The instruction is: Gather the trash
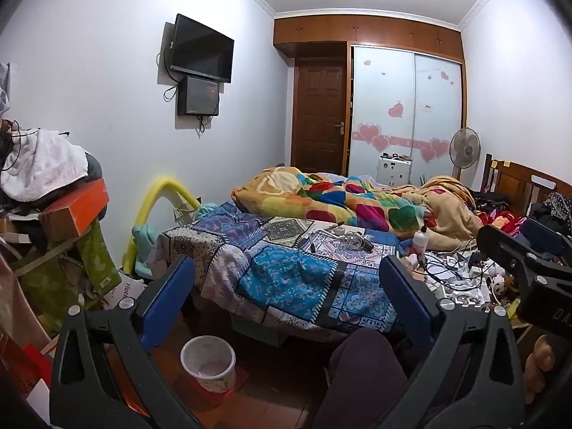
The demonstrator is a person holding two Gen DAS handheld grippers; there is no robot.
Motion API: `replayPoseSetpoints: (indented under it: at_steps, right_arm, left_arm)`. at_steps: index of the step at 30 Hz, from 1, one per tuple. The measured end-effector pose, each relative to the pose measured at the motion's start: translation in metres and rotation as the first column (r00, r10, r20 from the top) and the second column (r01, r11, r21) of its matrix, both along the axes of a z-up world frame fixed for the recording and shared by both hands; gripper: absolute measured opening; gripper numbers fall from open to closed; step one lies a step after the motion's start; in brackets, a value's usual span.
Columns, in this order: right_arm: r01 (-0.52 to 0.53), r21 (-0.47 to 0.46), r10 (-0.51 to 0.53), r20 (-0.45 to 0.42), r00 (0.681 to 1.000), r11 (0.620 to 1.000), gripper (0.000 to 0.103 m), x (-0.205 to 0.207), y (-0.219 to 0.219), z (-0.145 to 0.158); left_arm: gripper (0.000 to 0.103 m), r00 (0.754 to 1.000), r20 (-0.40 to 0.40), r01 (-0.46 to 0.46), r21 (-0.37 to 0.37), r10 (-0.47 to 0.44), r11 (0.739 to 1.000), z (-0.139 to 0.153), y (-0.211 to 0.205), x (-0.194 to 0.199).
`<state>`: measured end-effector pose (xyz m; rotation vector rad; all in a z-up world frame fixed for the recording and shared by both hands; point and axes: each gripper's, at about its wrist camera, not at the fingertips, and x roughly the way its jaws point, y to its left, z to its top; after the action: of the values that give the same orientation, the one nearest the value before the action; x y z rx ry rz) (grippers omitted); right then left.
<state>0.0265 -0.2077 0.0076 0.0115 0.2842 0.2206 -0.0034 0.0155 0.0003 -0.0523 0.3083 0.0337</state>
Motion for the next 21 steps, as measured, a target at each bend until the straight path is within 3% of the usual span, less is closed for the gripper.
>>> replayPoseSetpoints:
  at_steps: [21]
  right_arm:
    - [0.0, 0.001, 0.0, 0.0, 1.0, 1.0, 0.103, -0.0006, -0.0002, 0.0014]
  left_arm:
    - [0.103, 1.0, 0.002, 0.002, -0.001, -0.002, 1.0, 0.0024, -0.0105, -0.0013]
